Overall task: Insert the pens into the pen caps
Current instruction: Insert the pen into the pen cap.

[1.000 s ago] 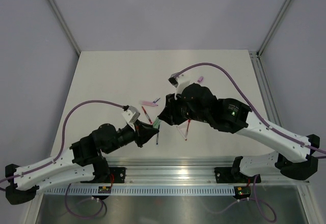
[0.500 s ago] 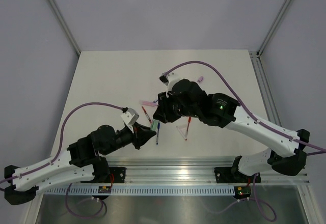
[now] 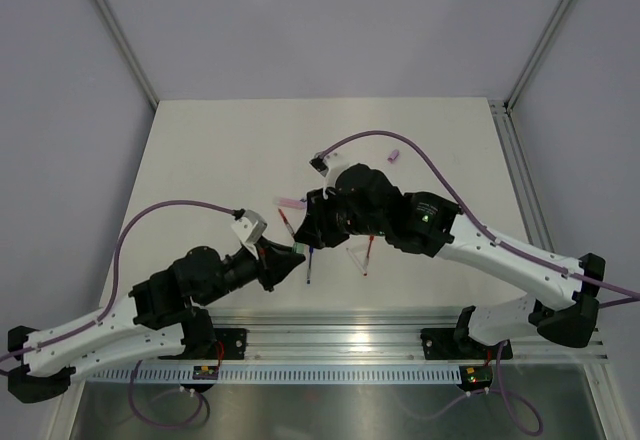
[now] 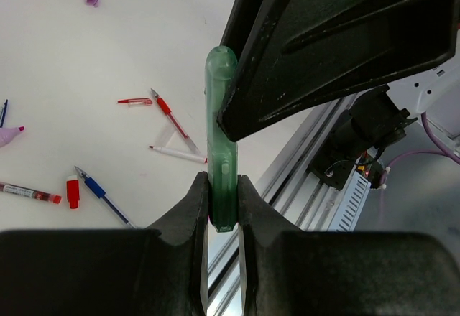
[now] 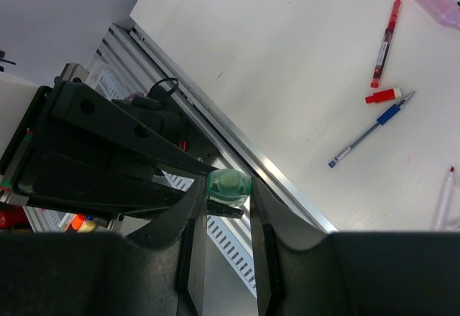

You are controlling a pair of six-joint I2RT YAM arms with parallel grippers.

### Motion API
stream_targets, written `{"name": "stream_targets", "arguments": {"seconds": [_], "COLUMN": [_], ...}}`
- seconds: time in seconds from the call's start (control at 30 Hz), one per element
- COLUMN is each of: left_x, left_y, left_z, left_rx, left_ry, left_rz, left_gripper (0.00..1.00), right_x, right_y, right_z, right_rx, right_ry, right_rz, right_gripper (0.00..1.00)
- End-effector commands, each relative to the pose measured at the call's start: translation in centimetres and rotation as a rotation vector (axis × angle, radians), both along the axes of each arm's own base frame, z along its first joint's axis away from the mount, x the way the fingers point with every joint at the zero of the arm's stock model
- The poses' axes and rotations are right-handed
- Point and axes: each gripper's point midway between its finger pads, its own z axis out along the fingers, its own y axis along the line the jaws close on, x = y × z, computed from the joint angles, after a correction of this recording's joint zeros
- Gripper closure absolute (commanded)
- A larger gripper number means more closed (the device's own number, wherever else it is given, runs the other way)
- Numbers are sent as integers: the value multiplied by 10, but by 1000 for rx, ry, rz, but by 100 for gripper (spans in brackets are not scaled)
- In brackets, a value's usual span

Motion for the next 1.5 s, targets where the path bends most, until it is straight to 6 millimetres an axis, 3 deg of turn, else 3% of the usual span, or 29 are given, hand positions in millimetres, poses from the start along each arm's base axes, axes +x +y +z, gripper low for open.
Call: {"name": "stream_targets", "arguments": {"seconds": [0.0,0.33,0.43,0.8,1.0,1.27,1.47], "left_x": [2,10,10,13,19,19,19], "left_y": [-5,-9,-9,-15,-1,-4,2], "left_z": [62,77,83,97,112,139,160], "left_rx": [-194,-212,-224,-243,-285,-333,-362], "left_ry": [-70,-88,-94,-134,-164,-192,-222], "left_rz": [6,38,40,35,97,88,102], "left_gripper": [100,100,100,100,100,100,100], "right_x": [1,-18,-20,-35,-44,-71,-72], "right_y": [-5,2,-1,2,-4,18,23], "right_z": [-5,-49,-49,-90,-108,-135,-147], "right_rx": [25,15,45,30,29,26,38], "right_ry": [4,70,69,138,153,201,217], "right_rz": [-8,8,-10,-30,-63,-31,-51], "right_gripper": [96,96,96,96,96,96,97]}}
